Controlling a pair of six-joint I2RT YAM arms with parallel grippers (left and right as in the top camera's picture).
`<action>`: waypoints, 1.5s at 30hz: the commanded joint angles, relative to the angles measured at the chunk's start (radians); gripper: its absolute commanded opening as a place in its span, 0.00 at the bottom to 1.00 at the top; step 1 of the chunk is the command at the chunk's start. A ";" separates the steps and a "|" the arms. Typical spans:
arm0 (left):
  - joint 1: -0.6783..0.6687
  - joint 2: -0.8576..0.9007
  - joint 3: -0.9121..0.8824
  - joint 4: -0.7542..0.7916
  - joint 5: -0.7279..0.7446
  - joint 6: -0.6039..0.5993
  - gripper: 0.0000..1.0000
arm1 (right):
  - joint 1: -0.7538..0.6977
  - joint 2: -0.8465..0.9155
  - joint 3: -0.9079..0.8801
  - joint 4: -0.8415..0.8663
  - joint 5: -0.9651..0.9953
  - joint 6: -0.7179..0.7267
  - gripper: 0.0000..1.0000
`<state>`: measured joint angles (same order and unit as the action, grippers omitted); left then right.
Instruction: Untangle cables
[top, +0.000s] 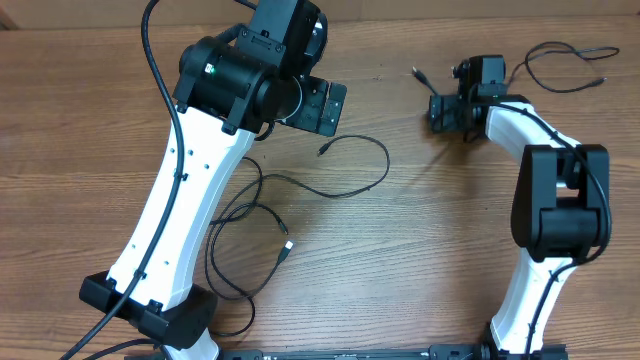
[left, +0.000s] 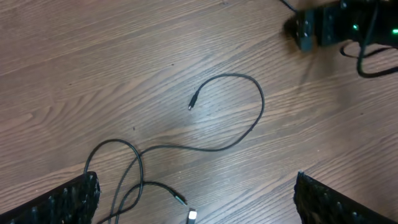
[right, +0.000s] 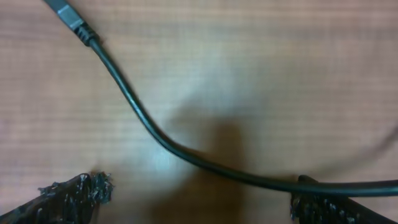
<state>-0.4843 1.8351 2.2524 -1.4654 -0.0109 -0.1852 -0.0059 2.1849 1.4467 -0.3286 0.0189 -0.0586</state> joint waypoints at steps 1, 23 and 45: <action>0.000 0.009 0.008 0.003 0.011 -0.014 1.00 | 0.002 0.108 -0.027 0.037 -0.034 0.015 1.00; 0.000 0.009 0.008 0.004 0.011 -0.014 1.00 | -0.023 0.123 0.126 -0.039 -0.027 0.029 1.00; 0.000 0.009 0.008 0.004 0.011 -0.014 1.00 | -0.021 -0.388 0.172 -0.576 -0.091 0.029 1.00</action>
<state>-0.4843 1.8351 2.2524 -1.4654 -0.0109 -0.1852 -0.0200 1.8484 1.6157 -0.8795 -0.0269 -0.0334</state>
